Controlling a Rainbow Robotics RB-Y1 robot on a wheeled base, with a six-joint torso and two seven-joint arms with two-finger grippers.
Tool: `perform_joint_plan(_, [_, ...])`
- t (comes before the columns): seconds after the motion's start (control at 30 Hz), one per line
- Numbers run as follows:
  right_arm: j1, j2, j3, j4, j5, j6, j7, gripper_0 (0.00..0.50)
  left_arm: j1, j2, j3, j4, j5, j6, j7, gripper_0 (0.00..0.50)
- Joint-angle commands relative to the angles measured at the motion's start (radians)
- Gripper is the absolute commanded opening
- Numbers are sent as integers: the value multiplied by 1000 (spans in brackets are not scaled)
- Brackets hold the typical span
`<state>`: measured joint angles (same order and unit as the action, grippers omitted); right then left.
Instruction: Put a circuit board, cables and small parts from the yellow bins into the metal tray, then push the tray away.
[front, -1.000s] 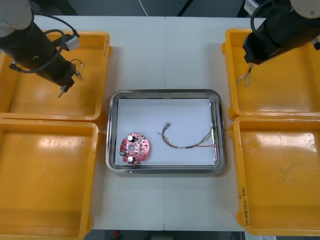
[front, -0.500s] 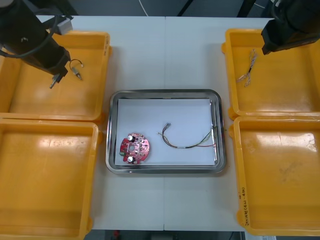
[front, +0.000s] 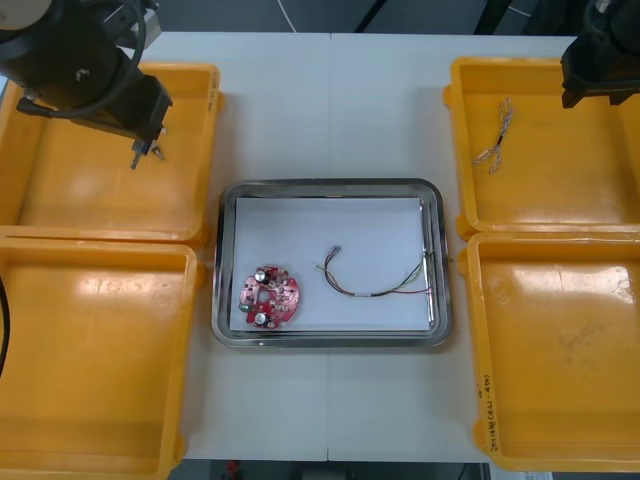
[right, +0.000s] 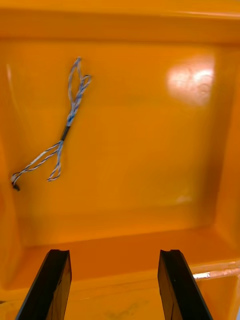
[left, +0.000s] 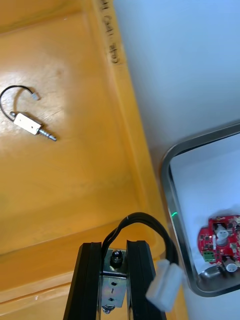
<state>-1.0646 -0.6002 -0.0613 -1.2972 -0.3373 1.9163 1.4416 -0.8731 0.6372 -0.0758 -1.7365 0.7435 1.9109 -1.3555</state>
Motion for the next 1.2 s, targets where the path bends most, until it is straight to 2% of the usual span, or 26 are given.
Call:
perform_joint_plan(0.03, [-81,-24,-68,39,35,4,-35,500,3,-56,-10,-81,-19,9,185,0])
perform_joint_plan(0.2, [-84,-24,-83,76,66,4,-55,500,3,-111,-88,-124,-58,9,322,0])
perform_joint_plan(0.5, [-109,-15,-83,136,11,-22,-156,500,5,-172,-249,-117,-113,9,461,0])
perform_joint_plan(0.63, [-141,-7,-83,193,11,-48,-159,500,13,-183,-295,-114,-130,0,498,0])
perform_joint_plan(0.87, [-164,23,-83,280,24,-148,-170,500,63,-186,-374,-110,-168,-93,526,0])
perform_joint_plan(1.2, [-189,74,-95,366,34,-283,-239,500,74,-186,-440,-20,-199,-196,556,0])
